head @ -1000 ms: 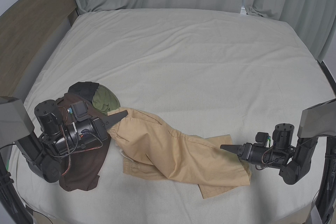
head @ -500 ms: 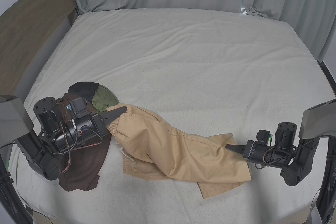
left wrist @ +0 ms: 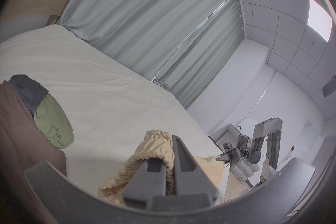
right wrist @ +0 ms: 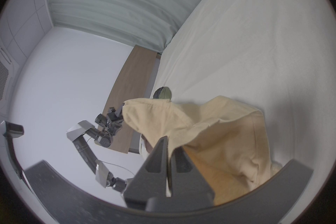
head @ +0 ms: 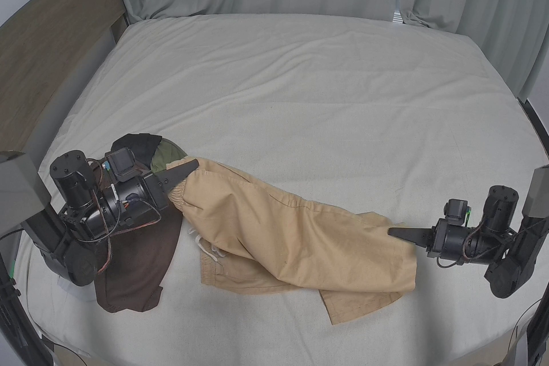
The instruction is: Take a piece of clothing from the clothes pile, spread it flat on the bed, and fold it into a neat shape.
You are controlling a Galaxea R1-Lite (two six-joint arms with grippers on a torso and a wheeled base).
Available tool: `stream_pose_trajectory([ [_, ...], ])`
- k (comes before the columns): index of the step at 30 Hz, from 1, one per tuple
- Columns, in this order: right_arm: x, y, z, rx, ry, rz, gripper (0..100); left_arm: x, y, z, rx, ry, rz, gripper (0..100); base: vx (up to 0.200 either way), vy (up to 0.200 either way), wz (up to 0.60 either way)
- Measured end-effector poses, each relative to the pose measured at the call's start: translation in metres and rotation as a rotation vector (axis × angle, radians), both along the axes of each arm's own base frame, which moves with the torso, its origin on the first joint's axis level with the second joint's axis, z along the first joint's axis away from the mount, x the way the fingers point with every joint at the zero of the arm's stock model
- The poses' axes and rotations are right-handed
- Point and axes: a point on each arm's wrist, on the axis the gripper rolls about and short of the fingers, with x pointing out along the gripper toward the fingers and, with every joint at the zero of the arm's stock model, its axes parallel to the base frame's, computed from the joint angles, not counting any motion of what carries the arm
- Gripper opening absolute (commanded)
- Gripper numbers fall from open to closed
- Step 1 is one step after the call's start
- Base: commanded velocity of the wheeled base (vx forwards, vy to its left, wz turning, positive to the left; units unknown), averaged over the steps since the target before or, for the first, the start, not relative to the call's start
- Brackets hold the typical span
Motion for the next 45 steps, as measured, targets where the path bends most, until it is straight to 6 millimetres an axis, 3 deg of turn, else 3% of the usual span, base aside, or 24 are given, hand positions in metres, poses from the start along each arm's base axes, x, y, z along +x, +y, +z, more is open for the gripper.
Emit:
stream_pose_trajectory([
  [9, -0.023, 0.001, -0.003, -0.009, 0.036, 0.072, 0, 0.001, 0.001, -0.002, 0.003, 0.005, 0.002, 0, 0.000, 0.000, 0.00],
  [21, -0.036, 0.018, -0.033, -0.136, 0.001, 0.198, 0, -0.001, 0.001, -0.004, 0.008, 0.013, 0.001, 0, 0.000, 0.000, 0.00],
  [22, -0.036, 0.019, -0.035, -0.141, 0.004, 0.202, 100, -0.001, 0.001, -0.004, 0.008, 0.013, 0.002, 0, 0.000, 0.000, 0.00],
  [45, -0.003, 0.021, -0.038, -0.130, 0.011, 0.054, 100, -0.002, -0.001, -0.004, 0.008, 0.015, -0.005, 0, 0.000, 0.000, 0.00],
])
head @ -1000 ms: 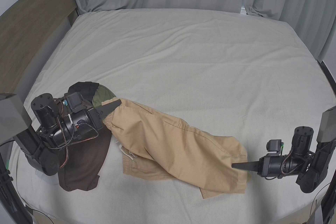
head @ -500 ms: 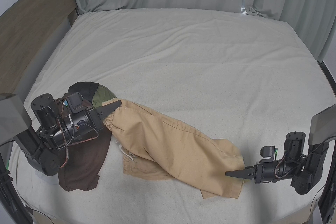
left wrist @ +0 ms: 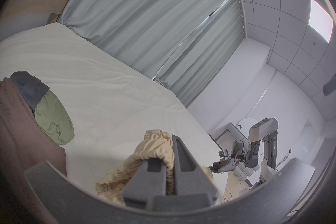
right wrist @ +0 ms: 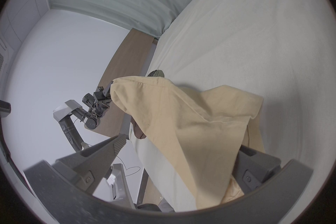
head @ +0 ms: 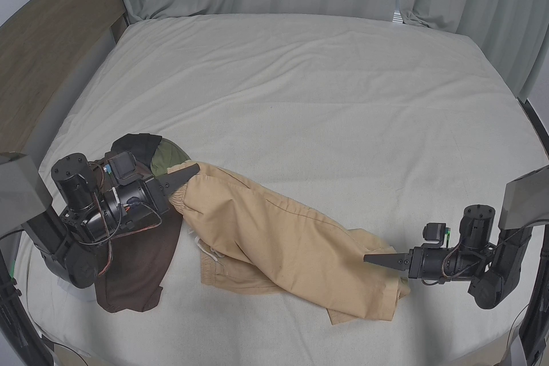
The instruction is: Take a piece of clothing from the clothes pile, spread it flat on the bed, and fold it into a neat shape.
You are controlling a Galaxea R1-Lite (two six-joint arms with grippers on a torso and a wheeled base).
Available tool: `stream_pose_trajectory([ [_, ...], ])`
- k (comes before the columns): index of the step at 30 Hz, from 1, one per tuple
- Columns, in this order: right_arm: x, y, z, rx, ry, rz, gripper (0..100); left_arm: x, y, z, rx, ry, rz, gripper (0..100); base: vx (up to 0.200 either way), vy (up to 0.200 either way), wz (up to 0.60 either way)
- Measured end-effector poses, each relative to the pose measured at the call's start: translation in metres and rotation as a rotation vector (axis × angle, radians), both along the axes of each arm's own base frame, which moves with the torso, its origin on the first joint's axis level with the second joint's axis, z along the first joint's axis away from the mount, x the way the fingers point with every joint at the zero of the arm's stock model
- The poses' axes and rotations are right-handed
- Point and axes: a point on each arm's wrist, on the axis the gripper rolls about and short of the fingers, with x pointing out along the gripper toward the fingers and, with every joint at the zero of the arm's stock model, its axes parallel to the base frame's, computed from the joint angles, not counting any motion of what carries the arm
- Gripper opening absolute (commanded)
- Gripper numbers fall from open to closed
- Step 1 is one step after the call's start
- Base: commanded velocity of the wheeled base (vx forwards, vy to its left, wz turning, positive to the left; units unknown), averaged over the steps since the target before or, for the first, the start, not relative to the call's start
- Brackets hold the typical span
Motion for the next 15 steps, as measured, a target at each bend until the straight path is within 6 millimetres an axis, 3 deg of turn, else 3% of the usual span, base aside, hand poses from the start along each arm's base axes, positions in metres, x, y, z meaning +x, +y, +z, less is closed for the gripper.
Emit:
stream_pose_trajectory([
  [15, 0.021, 0.002, -0.011, 0.033, 0.062, -0.082, 100, -0.001, 0.000, 0.001, -0.001, 0.000, -0.002, 0, 0.000, 0.000, 0.00],
])
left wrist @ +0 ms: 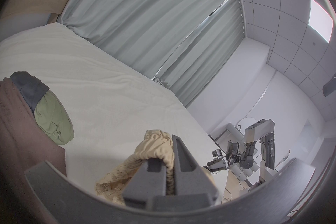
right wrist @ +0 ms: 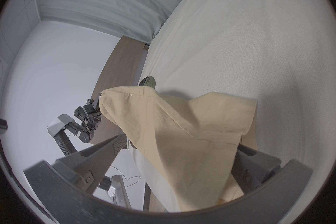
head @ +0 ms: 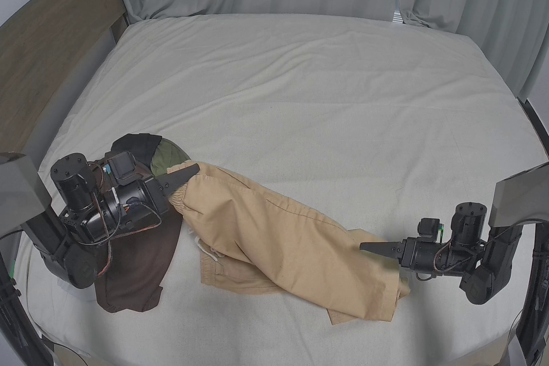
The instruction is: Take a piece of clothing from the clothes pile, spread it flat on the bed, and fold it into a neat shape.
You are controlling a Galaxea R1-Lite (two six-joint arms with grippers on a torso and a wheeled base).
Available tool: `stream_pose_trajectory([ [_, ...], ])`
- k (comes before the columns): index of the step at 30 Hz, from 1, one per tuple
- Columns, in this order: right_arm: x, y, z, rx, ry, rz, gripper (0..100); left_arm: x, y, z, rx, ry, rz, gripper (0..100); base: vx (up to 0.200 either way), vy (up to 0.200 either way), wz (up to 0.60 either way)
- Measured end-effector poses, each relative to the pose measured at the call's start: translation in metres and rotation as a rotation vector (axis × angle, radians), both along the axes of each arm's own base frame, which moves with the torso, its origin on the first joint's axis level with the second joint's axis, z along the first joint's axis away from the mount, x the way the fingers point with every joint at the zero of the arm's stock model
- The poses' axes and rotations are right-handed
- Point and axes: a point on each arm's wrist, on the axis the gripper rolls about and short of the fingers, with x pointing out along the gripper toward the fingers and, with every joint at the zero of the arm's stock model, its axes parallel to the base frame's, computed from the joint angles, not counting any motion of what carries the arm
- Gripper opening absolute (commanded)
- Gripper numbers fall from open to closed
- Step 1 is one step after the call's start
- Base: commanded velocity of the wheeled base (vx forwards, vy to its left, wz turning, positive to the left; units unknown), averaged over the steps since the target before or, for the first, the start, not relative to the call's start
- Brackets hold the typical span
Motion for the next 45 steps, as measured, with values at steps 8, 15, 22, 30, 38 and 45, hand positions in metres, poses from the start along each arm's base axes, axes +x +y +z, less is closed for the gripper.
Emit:
stream_pose_trajectory([
  [8, 0.005, 0.002, 0.001, 0.008, -0.010, -0.012, 0, 0.000, 0.000, 0.000, 0.000, -0.001, 0.000, 0, 0.000, 0.000, 0.00],
  [15, 0.010, 0.005, 0.003, 0.020, 0.000, -0.053, 0, 0.000, 0.000, 0.000, 0.000, -0.001, 0.001, 0, 0.000, 0.000, 0.00],
  [22, 0.011, 0.005, 0.018, 0.046, -0.035, -0.061, 0, 0.000, 0.001, 0.001, -0.001, -0.003, 0.001, 0, 0.000, 0.000, 0.00],
  [30, 0.004, 0.004, 0.056, 0.111, -0.109, -0.068, 0, 0.001, 0.001, 0.002, -0.003, -0.008, 0.001, 0, 0.000, 0.000, 0.00],
  [38, -0.004, 0.002, 0.079, 0.139, -0.172, -0.064, 0, 0.003, 0.001, 0.005, -0.006, -0.021, 0.004, 0, 0.000, 0.000, 0.00],
  [45, -0.006, 0.002, 0.085, 0.143, -0.194, -0.063, 0, 0.003, 0.002, 0.009, -0.011, -0.034, 0.006, 0, 0.000, 0.000, 0.00],
])
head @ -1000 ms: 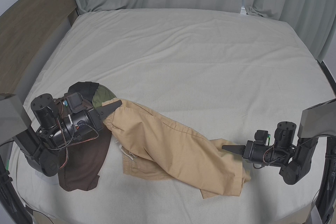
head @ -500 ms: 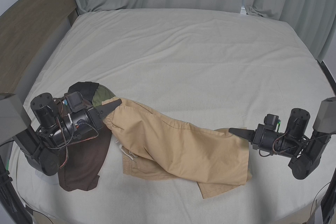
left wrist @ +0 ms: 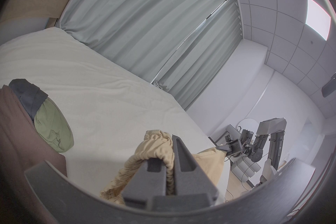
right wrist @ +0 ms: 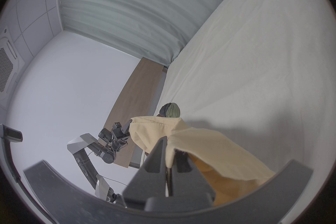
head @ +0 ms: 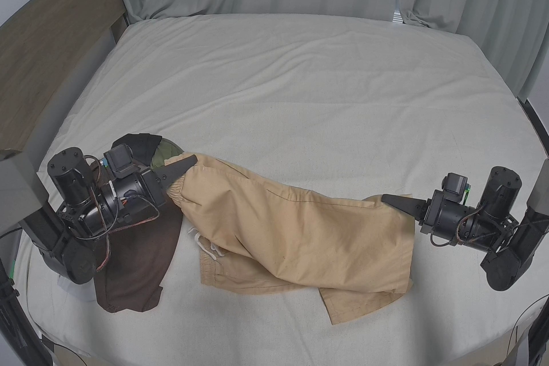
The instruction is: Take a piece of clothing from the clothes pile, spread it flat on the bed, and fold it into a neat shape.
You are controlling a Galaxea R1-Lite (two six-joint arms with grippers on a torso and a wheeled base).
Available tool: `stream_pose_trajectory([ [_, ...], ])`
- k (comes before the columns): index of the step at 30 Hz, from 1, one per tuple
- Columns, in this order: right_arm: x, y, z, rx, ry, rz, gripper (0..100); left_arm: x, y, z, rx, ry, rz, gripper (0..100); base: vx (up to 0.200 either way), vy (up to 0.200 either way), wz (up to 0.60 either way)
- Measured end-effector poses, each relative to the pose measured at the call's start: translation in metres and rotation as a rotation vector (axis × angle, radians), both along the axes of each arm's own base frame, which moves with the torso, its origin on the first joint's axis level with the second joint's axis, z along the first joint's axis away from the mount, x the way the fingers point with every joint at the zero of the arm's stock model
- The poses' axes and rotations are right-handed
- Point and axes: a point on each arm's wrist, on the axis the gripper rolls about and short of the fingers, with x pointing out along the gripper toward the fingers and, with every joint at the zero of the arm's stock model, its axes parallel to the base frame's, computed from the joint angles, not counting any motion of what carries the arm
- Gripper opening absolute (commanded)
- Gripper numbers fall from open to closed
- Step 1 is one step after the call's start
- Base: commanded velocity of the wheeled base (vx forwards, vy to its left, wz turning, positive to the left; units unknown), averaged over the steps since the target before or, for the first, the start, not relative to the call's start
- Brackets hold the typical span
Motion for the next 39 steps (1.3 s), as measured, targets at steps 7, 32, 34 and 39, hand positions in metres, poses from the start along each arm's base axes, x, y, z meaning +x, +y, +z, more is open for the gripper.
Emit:
stream_pose_trajectory([
  [7, -0.001, 0.000, 0.003, 0.001, -0.013, 0.000, 0, 0.000, 0.001, 0.004, -0.003, -0.014, -0.003, 0, 0.000, 0.000, 0.00],
  [32, -0.001, -0.004, 0.046, 0.039, -0.188, -0.016, 0, 0.002, 0.022, 0.029, -0.001, -0.115, 0.003, 0, 0.000, 0.000, 0.00],
  [34, -0.001, -0.004, 0.048, 0.042, -0.196, -0.017, 0, 0.001, 0.022, 0.030, -0.001, -0.119, 0.003, 0, 0.000, 0.000, 0.00],
  [39, 0.000, -0.004, 0.053, 0.047, -0.217, -0.020, 0, 0.001, 0.023, 0.033, -0.003, -0.129, 0.006, 0, 0.000, 0.000, 0.00],
])
